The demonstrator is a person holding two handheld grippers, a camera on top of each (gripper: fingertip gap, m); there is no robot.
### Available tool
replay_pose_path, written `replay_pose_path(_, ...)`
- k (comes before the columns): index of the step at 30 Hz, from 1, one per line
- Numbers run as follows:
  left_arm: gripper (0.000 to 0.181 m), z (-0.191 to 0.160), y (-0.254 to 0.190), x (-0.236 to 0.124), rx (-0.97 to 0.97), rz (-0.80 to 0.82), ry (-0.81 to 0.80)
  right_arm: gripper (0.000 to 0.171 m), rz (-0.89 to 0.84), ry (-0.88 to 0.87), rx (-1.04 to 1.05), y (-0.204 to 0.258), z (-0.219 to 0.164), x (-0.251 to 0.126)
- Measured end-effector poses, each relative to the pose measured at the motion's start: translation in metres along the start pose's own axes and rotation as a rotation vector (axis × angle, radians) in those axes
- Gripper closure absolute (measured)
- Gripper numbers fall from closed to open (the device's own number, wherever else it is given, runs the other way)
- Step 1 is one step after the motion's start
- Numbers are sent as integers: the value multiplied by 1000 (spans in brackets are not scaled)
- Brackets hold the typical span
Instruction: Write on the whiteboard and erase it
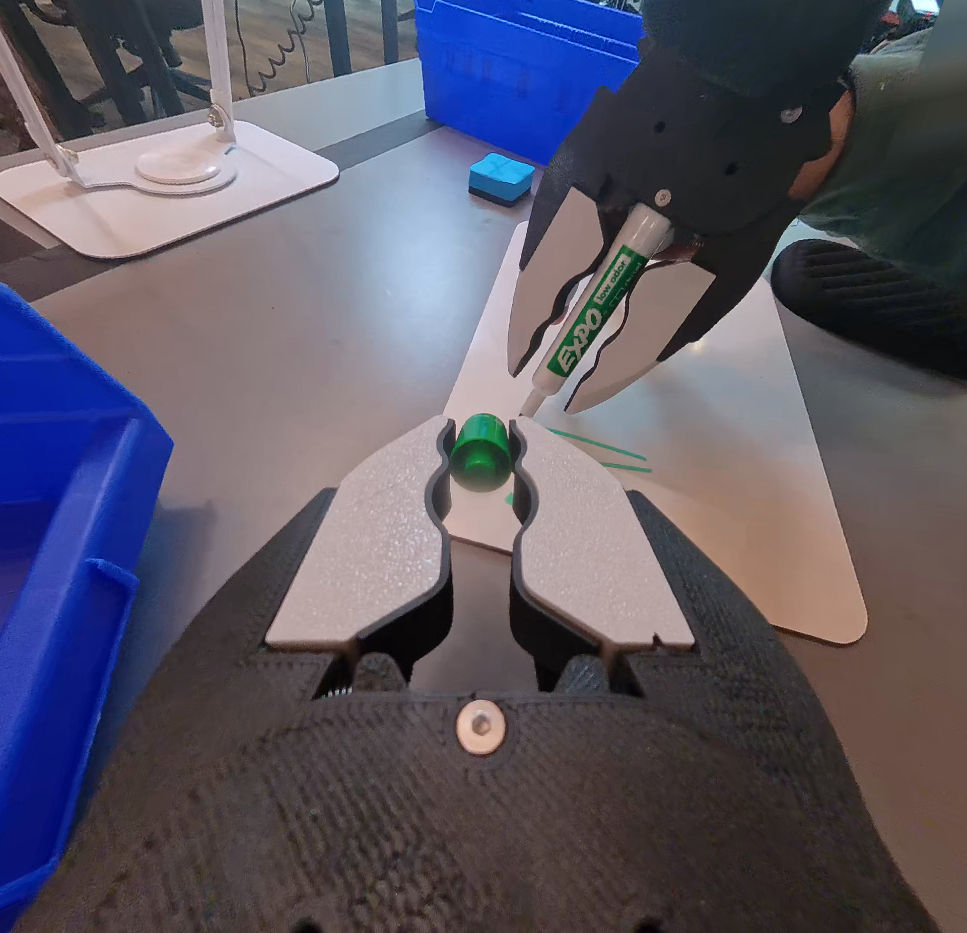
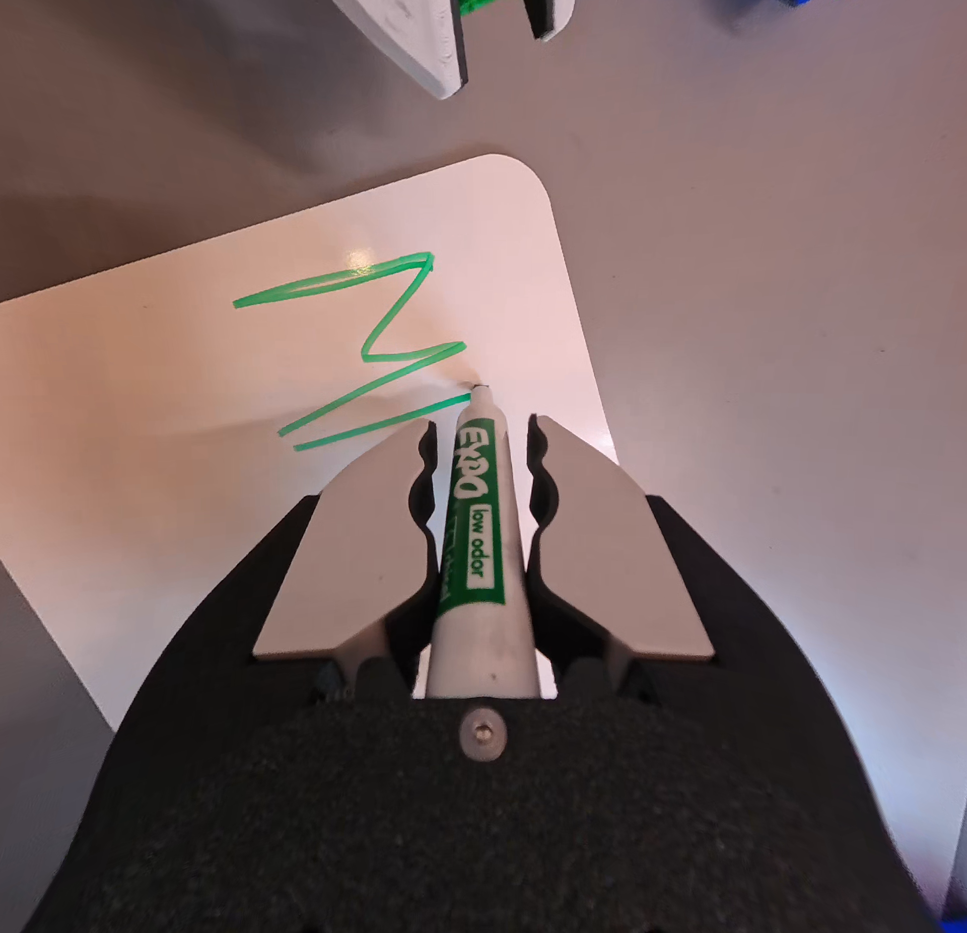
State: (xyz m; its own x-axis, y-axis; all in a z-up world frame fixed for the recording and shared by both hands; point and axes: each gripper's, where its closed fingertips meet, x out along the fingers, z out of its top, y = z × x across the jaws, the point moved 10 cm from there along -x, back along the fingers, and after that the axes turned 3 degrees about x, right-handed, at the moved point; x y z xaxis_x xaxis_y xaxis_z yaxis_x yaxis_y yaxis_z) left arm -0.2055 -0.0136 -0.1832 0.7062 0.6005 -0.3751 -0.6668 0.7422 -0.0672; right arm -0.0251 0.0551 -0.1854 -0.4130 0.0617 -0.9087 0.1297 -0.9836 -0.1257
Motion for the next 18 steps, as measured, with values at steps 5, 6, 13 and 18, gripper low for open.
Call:
replay_pose_path(5, 162, 0, -1, 1, -2, -8, 3, 138, 18, 45, -15, 7, -6, -6)
replay_pose_path(6, 162, 0, -1, 1, -2, -9, 4, 138, 25, 57, -20, 10, -8, -8)
replay_pose_path(13, 162, 0, -1, 2, -2, -9, 5, 137, 76, 146, -42, 43, -29, -26)
replay_pose_path(18, 162, -1, -1, 2, -1, -10, 10, 137, 42, 144, -33, 35, -28, -24)
